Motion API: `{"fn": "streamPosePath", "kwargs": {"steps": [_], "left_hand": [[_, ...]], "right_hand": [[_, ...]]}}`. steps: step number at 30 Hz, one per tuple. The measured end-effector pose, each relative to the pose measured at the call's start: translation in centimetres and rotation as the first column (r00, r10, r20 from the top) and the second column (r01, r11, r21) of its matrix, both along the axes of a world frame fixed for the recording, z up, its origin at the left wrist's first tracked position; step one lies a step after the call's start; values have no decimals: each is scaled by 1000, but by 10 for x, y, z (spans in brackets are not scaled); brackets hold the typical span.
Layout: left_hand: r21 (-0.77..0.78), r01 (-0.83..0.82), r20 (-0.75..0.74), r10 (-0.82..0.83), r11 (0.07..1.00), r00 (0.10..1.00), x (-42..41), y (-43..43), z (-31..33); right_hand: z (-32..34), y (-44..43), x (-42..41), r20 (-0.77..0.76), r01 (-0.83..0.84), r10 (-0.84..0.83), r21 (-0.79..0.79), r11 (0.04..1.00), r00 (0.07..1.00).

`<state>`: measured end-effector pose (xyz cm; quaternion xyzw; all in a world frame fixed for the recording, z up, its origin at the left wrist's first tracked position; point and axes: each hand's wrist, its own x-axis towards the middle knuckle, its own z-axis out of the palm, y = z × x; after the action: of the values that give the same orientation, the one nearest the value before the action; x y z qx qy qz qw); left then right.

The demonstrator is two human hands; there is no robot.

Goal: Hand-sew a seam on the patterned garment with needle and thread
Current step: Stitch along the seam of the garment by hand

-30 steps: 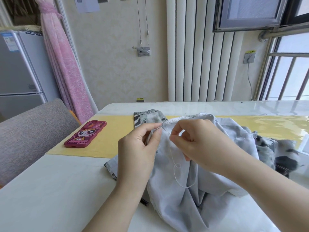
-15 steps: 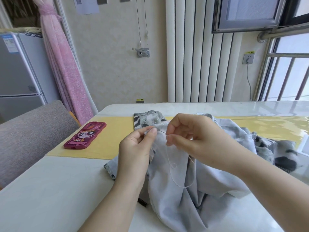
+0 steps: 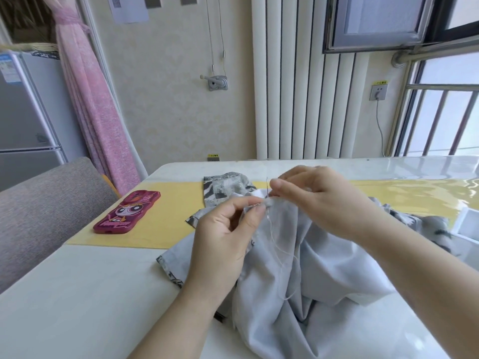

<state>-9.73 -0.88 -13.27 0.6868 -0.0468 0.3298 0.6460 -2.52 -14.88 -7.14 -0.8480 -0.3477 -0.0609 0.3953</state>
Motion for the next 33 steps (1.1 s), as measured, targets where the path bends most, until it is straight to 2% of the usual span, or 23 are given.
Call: {"fn": "streamPosePath", "kwargs": {"steps": [2, 3, 6, 8, 9, 10, 11, 12, 13, 14, 15, 16, 17, 18, 20, 21, 22, 24, 25, 26, 28, 29, 33], "left_hand": [[50, 12, 2, -12, 999, 1000, -1, -2, -1], [62, 10, 3, -11, 998, 1000, 0, -2, -1], [67, 18, -9, -17, 998, 1000, 1, 0, -1], [42, 17, -28, -16, 999, 999, 3, 2, -3], [29, 19, -33, -18, 999, 999, 4, 3, -4], [19, 26, -37, -26, 999, 999, 5, 3, -4], [14, 35, -43, -34, 999, 999, 5, 3, -5], [10, 41, -47, -40, 999, 998, 5, 4, -6], [11, 45, -47, -44, 999, 998, 6, 4, -6], [12, 45, -50, -44, 999, 998, 6, 4, -7], [11, 44, -53, -44, 999, 998, 6, 4, -8], [9, 42, -53, -41, 999, 998, 6, 4, -8], [6, 40, -54, -39, 999, 998, 6, 5, -8], [-4, 38, -55, -38, 999, 998, 6, 5, -8], [-25, 39, -54, -40, 999, 998, 7, 6, -8], [-36, 39, -54, -40, 999, 998, 7, 6, -8], [-46, 37, -54, -39, 998, 998, 8, 7, -8], [-67, 36, -55, -40, 997, 998, 9, 8, -8], [-82, 39, -57, -44, 996, 997, 10, 8, -8], [-97, 43, -59, -49, 994, 997, 10, 9, -8], [-109, 52, -62, -59, 993, 996, 11, 10, -9], [-110, 54, -64, -61, 992, 996, 11, 10, -9], [-105, 56, -68, -63, 993, 996, 10, 9, -9]], "right_hand": [[-2, 1, -3, -232, -80, 80, 11, 997, 969], [-3, 1, -3, -291, -105, 120, 65, 992, 949], [1, 2, -3, -428, -105, 260, 351, 930, 866], [4, 2, 0, -524, 3, 391, 600, 800, 757], [6, 1, 3, -574, 106, 485, 711, 696, 660], [8, -1, 4, -586, 213, 581, 784, 583, 565], [10, -3, 7, -564, 284, 645, 823, 492, 516], [11, -4, 9, -530, 294, 663, 847, 443, 529], [9, -4, 11, -502, 239, 613, 854, 462, 610], [8, -4, 12, -462, 147, 471, 813, 563, 751], [4, -5, 12, -342, 63, 245, 687, 724, 907], [0, -5, 11, -130, 43, 25, 499, 866, 991], [-5, -4, 13, 87, 70, -102, 318, 946, 991], [-9, -3, 16, 245, 110, -151, 173, 979, 958], [-15, -3, 21, 411, 197, -176, -9, 980, 895], [-16, -3, 23, 437, 209, -175, -32, 977, 882], [-14, -5, 24, 384, 178, -159, -15, 984, 909], [-3, -8, 21, 7, 51, -53, 199, 979, 999], [2, -9, 20, -213, 8, 82, 389, 921, 974], [6, -10, 20, -370, -1, 258, 572, 820, 893], [7, -10, 22, -446, 56, 486, 777, 627, 751], [7, -9, 23, -433, 71, 520, 814, 577, 736], [3, -6, 27, -372, 113, 468, 862, 494, 802]]}}
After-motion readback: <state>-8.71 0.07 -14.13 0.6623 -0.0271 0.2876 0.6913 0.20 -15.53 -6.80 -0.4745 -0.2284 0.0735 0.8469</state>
